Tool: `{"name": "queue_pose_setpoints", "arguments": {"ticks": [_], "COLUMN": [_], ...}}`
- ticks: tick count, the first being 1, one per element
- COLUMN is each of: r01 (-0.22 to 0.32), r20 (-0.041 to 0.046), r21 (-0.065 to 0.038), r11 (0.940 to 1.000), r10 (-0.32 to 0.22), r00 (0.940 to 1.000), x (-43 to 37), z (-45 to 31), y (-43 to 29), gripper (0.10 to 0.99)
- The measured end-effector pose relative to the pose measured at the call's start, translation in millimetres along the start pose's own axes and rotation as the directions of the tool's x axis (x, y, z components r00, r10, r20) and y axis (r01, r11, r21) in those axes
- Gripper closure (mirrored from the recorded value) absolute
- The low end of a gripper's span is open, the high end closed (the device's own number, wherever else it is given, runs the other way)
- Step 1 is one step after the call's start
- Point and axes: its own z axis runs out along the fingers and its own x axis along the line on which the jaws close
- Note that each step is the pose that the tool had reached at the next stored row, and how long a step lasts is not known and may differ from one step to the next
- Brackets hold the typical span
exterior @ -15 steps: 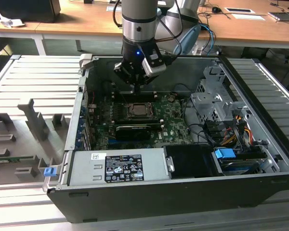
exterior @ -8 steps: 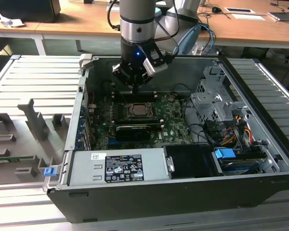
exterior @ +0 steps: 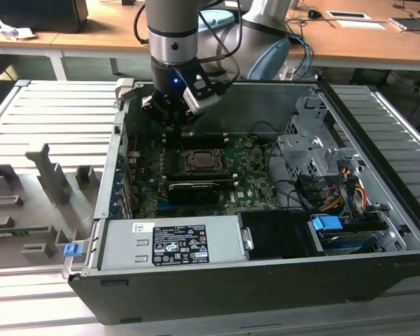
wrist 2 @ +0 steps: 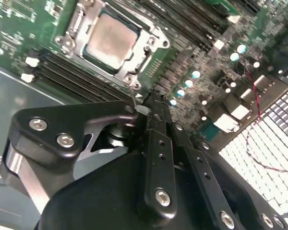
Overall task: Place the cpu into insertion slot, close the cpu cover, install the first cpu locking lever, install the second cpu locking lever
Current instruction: 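Install the first cpu locking lever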
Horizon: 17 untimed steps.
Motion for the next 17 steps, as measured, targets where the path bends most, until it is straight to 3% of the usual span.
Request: {"name": "queue_pose_setpoints", "arguments": {"ticks": [3, 7, 10, 13, 17], "r01": [0.001, 0.003, 0.004, 0.006, 0.007], "r20": [0.0002, -0.0001, -0.0001, -0.0004, -0.0007], "r21": [0.0, 0.0, 0.0, 0.0, 0.0], "r11": [1.0, 1.0, 1.0, 1.0, 1.0], "r10": [-0.001, -0.003, -0.004, -0.006, -0.007], "r00": [1.0, 1.0, 1.0, 1.0, 1.0], "x": [12.3, 19.4, 21.2, 21.4, 21.0], "z": [1.4, 3.4, 5.6, 8.0, 9.3], "y": [0.8, 3.7, 7.4, 18.6, 27.7], "gripper": [0.98, 0.98, 0.98, 0.98, 0.98]}}
